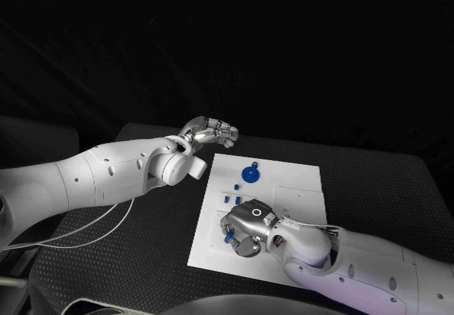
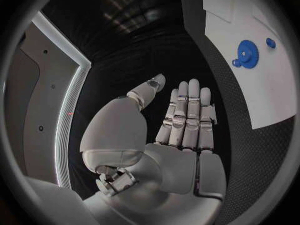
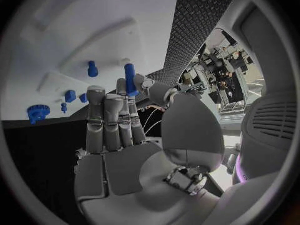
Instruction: Assemble the parts on the task board
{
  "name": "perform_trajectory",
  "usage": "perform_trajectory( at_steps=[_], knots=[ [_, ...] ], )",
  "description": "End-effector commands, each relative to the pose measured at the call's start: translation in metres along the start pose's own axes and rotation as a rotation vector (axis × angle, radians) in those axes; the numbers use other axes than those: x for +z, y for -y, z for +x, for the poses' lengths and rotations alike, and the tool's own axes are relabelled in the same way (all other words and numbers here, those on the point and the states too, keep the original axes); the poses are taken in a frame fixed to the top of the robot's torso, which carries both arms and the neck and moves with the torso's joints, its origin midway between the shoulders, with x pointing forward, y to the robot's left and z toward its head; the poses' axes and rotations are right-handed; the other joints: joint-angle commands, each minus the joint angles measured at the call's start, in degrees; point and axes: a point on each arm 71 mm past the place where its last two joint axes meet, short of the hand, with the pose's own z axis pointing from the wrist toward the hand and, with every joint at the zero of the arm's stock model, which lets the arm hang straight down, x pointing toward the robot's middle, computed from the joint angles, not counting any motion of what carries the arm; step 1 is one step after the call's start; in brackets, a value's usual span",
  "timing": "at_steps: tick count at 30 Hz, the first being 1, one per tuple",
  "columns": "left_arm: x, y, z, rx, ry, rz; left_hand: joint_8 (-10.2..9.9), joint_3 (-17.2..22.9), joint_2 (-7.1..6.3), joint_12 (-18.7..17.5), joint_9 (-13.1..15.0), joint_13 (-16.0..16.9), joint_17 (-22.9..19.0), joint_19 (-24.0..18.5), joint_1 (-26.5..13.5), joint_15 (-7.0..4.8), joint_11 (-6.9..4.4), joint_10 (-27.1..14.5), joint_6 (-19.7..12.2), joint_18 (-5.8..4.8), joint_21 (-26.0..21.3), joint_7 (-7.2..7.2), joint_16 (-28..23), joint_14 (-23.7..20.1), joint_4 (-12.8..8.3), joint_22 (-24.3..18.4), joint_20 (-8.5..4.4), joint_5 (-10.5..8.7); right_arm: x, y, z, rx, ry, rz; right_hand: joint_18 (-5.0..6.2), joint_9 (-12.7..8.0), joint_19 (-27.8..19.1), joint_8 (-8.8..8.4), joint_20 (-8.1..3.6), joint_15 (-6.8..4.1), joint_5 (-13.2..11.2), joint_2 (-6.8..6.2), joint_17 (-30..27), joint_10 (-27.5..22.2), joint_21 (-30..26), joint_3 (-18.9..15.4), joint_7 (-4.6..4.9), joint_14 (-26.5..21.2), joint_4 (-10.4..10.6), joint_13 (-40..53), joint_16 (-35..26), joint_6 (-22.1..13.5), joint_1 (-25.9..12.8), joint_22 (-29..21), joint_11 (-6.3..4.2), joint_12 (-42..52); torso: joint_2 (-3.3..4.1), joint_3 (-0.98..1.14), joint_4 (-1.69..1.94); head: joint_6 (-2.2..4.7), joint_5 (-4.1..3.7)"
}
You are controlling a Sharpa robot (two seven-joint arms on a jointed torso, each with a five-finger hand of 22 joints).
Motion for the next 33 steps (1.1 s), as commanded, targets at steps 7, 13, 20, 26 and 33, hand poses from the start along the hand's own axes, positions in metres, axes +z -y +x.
perform_trajectory(
  at_steps=[7, 13, 20, 26, 33],
  knots=[
    [0.0004, 0.0025, 0.0005, -0.009, -0.008, 0.011, 0.35, -0.20, -0.25, 0.09, -0.07, -0.10, 0.12, 0.06, 0.03, 0.00, -0.13, -0.29, -0.54, -0.28, -0.28, -0.02, -0.29, 0.21, 0.28, 0.11, 0.22, 0.04, -0.0012, 0.0008, 0.0010, -0.071, 0.001, 0.000, 3.97, 0.13, 0.09, 0.16, -0.18, -0.44, 0.13, 0.61, 0.10, 0.27, 0.33, 0.05, 0.02, 0.01, -0.63, 0.29, 0.13, 0.34, 0.13, 1.11, -0.03, 0.36, 0.01, -0.01, -0.05, -0.15, 0.18],
    [0.0003, 0.0024, 0.0005, -0.009, -0.009, 0.011, 0.36, -0.20, -0.26, 0.08, -0.08, -0.11, 0.16, 0.07, 0.04, 0.00, -0.13, -0.30, -0.55, -0.29, -0.30, -0.02, -0.33, 0.22, 0.29, 0.12, 0.22, 0.04, -0.0023, 0.0019, 0.0009, -0.082, 0.006, 0.006, 3.97, 0.15, 0.12, 0.17, -0.18, -0.45, 0.13, 0.52, 0.11, 0.31, 0.36, 0.17, 0.00, 0.04, -0.66, 0.33, 0.13, 0.40, 0.15, 1.10, -0.05, 0.37, 0.01, -0.03, -0.03, -0.16, 0.14],
    [0.0001, 0.0023, 0.0003, -0.009, -0.009, 0.009, 0.36, -0.20, -0.27, 0.08, -0.08, -0.12, 0.20, 0.07, 0.03, 0.01, -0.13, -0.30, -0.56, -0.29, -0.33, -0.02, -0.37, 0.23, 0.31, 0.14, 0.22, 0.04, -0.0015, 0.0010, 0.0008, -0.099, 0.005, 0.003, 3.97, 0.16, 0.16, 0.18, -0.17, -0.47, 0.13, 0.41, 0.13, 0.35, 0.38, 0.30, -0.02, 0.08, -0.67, 0.37, 0.13, 0.45, 0.16, 1.09, -0.06, 0.37, 0.01, -0.05, -0.01, -0.21, 0.16],
    [0.0003, 0.0026, 0.0020, -0.010, -0.014, 0.010, 0.36, -0.20, -0.27, 0.08, -0.08, -0.12, 0.24, 0.07, 0.05, 0.01, -0.12, -0.31, -0.56, -0.29, -0.35, -0.02, -0.41, 0.24, 0.31, 0.15, 0.22, 0.04, 0.0003, -0.0012, 0.0037, -0.106, -0.033, -0.011, 3.97, 0.17, 0.18, 0.18, -0.17, -0.48, 0.13, 0.35, 0.14, 0.37, 0.40, 0.37, -0.04, 0.10, -0.68, 0.39, 0.13, 0.48, 0.16, 1.09, -0.07, 0.37, -0.01, -0.08, 0.00, -0.29, 0.17],
    [0.0005, 0.0028, 0.0029, -0.011, -0.016, 0.010, 0.37, -0.20, -0.27, 0.08, -0.09, -0.13, 0.28, 0.08, 0.07, 0.01, -0.12, -0.31, -0.57, -0.29, -0.37, -0.01, -0.44, 0.25, 0.32, 0.16, 0.22, 0.03, 0.0015, -0.0055, 0.0086, -0.099, -0.074, -0.029, 3.97, 0.17, 0.17, 0.16, -0.15, -0.47, 0.13, 0.31, 0.14, 0.35, 0.40, 0.40, -0.03, 0.09, -0.63, 0.41, 0.11, 0.48, 0.08, 1.09, -0.06, 0.35, 0.00, -0.08, -0.01, -0.31, 0.14]
  ],
)
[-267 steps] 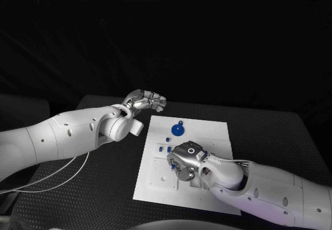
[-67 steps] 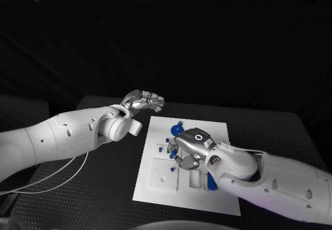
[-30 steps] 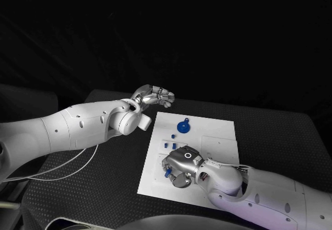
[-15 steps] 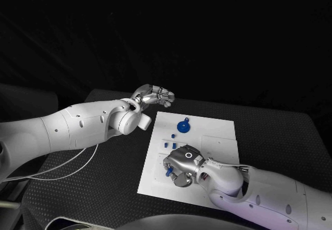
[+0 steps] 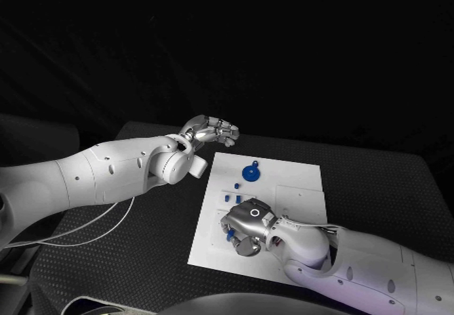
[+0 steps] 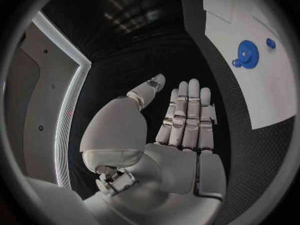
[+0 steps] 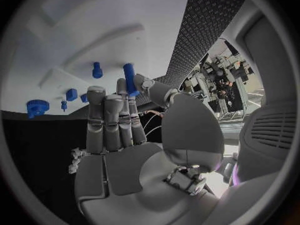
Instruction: Assemble the parts on the task board
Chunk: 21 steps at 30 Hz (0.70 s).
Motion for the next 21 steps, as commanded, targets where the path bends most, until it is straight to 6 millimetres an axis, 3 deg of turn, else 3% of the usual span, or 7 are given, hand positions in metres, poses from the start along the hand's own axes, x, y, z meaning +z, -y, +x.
perform_trajectory(
  at_steps=[1, 21],
  knots=[
    [0.0009, 0.0026, 0.0027, -0.010, -0.014, 0.010, 0.37, -0.04, -0.27, 0.08, -0.10, -0.09, 0.11, 0.08, 0.07, 0.01, -0.12, -0.31, -0.57, -0.28, -0.37, -0.02, -0.23, 0.25, 0.16, 0.08, 0.22, 0.03, -0.0004, -0.0035, 0.0088, -0.019, -0.079, -0.023, 3.98, 0.10, 0.03, 0.15, -0.20, -0.29, 0.35, 0.21, 0.08, 0.47, 0.20, 0.34, 0.02, -0.01, -0.06, -0.04, 0.11, 0.30, 0.15, 1.09, 0.04, 0.10, 0.00, 0.01, 0.01, -0.04, 0.02],
    [0.0023, 0.0027, 0.0043, -0.010, -0.016, 0.011, 0.38, -0.03, -0.28, 0.08, -0.11, -0.10, 0.19, 0.09, 0.12, 0.01, -0.12, -0.32, -0.58, -0.28, -0.42, -0.01, -0.31, 0.26, 0.16, 0.11, 0.22, 0.04, 0.0032, -0.0097, 0.0130, -0.048, -0.112, -0.035, 3.98, 0.10, -0.08, 0.11, -0.15, -0.26, 0.35, 0.30, 0.08, 0.44, 0.19, 0.32, 0.03, -0.11, -0.04, 0.00, 0.04, 0.28, -0.02, 1.10, 0.06, 0.06, 0.03, 0.00, -0.06, -0.21, -0.06]
  ],
)
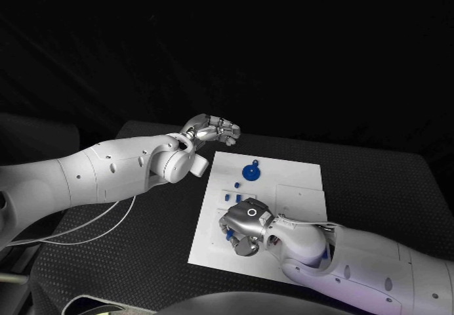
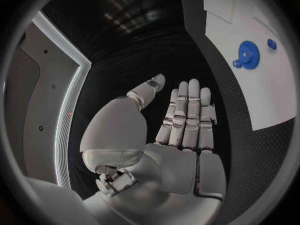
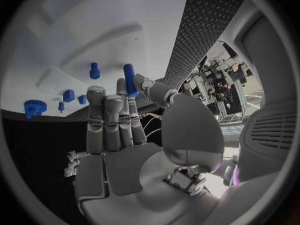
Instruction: Assemble the parts on the task board
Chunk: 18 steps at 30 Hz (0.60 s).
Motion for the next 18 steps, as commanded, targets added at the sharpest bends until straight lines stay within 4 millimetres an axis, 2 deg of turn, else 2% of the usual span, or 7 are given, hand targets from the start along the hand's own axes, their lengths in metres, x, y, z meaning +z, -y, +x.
perform_trajectory(
  at_steps=[1, 11, 18],
  knots=[
    [0.0010, 0.0024, 0.0025, -0.009, -0.013, 0.010, 0.38, -0.03, -0.27, 0.08, -0.06, -0.06, 0.08, 0.09, 0.12, 0.01, -0.12, -0.32, -0.58, -0.28, -0.20, -0.01, -0.31, 0.26, 0.17, 0.07, 0.22, 0.04, -0.0002, -0.0058, 0.0136, -0.027, -0.083, -0.019, 3.98, 0.05, -0.08, 0.13, -0.17, -0.31, 0.39, 0.32, 0.10, 0.31, 0.19, 0.38, 0.06, -0.10, 0.02, -0.11, 0.03, 0.36, -0.03, 1.10, -0.07, 0.07, 0.04, -0.07, -0.01, 0.03, -0.18],
    [0.0015, 0.0028, 0.0046, -0.010, -0.017, 0.011, 0.39, -0.03, -0.24, 0.08, -0.07, -0.07, 0.13, 0.10, 0.12, 0.02, -0.11, -0.33, -0.59, -0.28, -0.24, -0.01, -0.38, 0.27, 0.19, 0.09, 0.23, 0.04, 0.0040, -0.0126, 0.0193, -0.038, -0.140, -0.043, 3.98, 0.08, -0.38, 0.02, -0.07, -0.24, 0.39, 0.87, 0.15, 0.16, 0.22, -0.14, 0.11, -0.28, -0.34, -0.02, -0.08, 0.26, -0.40, 1.15, -0.01, -0.09, 0.01, -0.07, 0.11, -0.07, -0.32],
    [0.0011, 0.0026, 0.0036, -0.010, -0.015, 0.010, 0.39, -0.05, -0.25, 0.07, -0.08, -0.08, 0.18, 0.10, 0.10, 0.02, -0.11, -0.33, -0.60, -0.29, -0.27, 0.00, -0.42, 0.27, 0.21, 0.11, 0.24, 0.03, 0.0026, -0.0104, 0.0203, -0.032, -0.143, -0.031, 3.98, 0.09, -0.65, -0.13, -0.01, -0.16, 0.39, 1.26, 0.18, -0.06, 0.22, -0.69, 0.20, -0.44, -0.66, 0.04, -0.19, 0.05, -0.65, 1.14, 0.08, -0.27, 0.01, -0.08, -0.01, -0.09, -0.30]
  ],
)
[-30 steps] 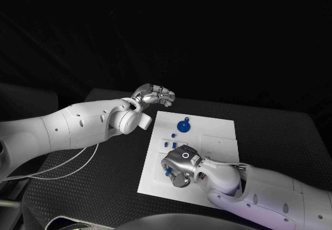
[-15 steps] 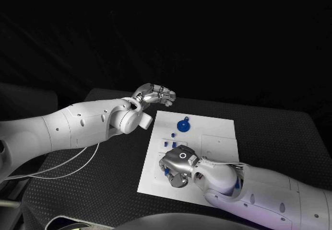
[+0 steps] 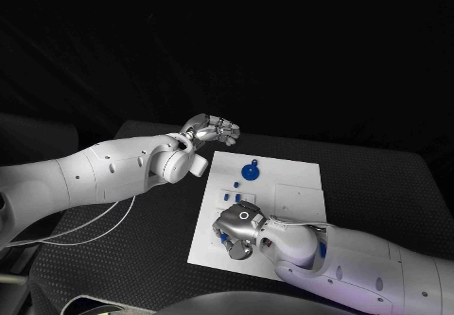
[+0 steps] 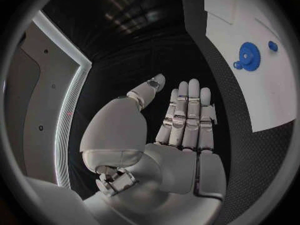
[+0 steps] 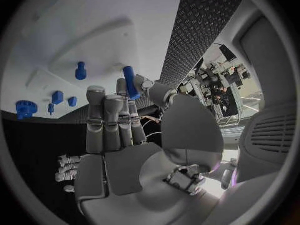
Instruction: Assemble the parts on the task board
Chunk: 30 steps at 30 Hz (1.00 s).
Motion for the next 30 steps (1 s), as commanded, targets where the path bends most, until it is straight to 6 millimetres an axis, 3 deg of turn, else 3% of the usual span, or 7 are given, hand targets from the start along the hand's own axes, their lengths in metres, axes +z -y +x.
perform_trajectory(
  at_steps=[1, 8, 16, 30],
  knots=[
    [0.001, 0.002, 0.002, -0.009, -0.012, 0.010, 0.39, -0.05, -0.25, 0.07, -0.08, -0.08, 0.07, 0.10, 0.10, 0.02, -0.11, -0.33, -0.45, -0.29, -0.27, 0.15, -0.20, 0.28, 0.22, 0.06, 0.24, 0.03, -0.004, 0.001, 0.018, -0.010, -0.116, 0.005, 3.98, 0.09, -0.58, 0.27, -0.07, -0.14, 0.39, 0.68, 0.07, -0.11, 0.21, -0.40, 0.08, -0.45, -0.29, 0.15, -0.23, 0.40, -0.05, 1.13, 0.12, -0.21, 0.00, -0.01, -0.06, -0.01, 0.04],
    [0.000, 0.002, 0.001, -0.008, -0.009, 0.009, 0.40, -0.05, -0.25, 0.07, -0.09, -0.09, 0.11, 0.11, 0.10, 0.03, -0.11, -0.34, -0.46, -0.29, -0.30, 0.15, -0.25, 0.28, 0.23, 0.07, 0.24, 0.03, -0.006, 0.004, 0.014, -0.031, -0.052, 0.033, 3.98, 0.13, -0.74, 0.25, -0.06, -0.12, 0.40, 0.82, 0.12, -0.12, 0.22, -0.71, 0.08, -0.50, -0.55, 0.22, -0.25, 0.40, -0.06, 1.14, 0.14, -0.27, 0.02, 0.09, -0.04, 0.04, 0.05],
    [0.000, 0.002, 0.000, -0.008, -0.008, 0.009, 0.40, -0.05, -0.24, 0.07, -0.09, -0.10, 0.15, 0.11, 0.11, 0.03, -0.10, -0.34, -0.47, -0.29, -0.32, 0.15, -0.28, 0.29, 0.24, 0.09, 0.24, 0.03, -0.013, 0.005, 0.008, -0.032, 0.030, 0.044, 3.98, 0.25, -0.45, 0.35, -0.07, -0.31, 0.40, -0.50, 0.24, 0.38, 0.44, 0.86, -0.14, -0.18, 0.10, 0.52, -0.16, 0.96, 0.68, 1.07, -0.07, -0.16, 0.01, 0.11, -0.09, 0.06, 0.10],
    [0.000, 0.002, 0.000, -0.008, -0.009, 0.009, 0.42, -0.07, -0.22, 0.08, -0.10, -0.11, 0.24, 0.12, 0.09, 0.03, -0.10, -0.34, -0.46, -0.30, -0.36, 0.16, -0.37, 0.31, 0.28, 0.12, 0.25, 0.02, -0.018, 0.007, 0.004, -0.073, 0.064, 0.061, 3.98, 0.34, -0.14, 0.41, -0.16, -0.43, 0.40, -1.50, 0.34, 0.73, 0.64, 1.95, -0.31, 0.05, 0.64, 0.76, -0.13, 1.40, 0.85, 1.05, -0.19, -0.12, 0.02, 0.06, -0.07, 0.19, 0.21]
  ],
)
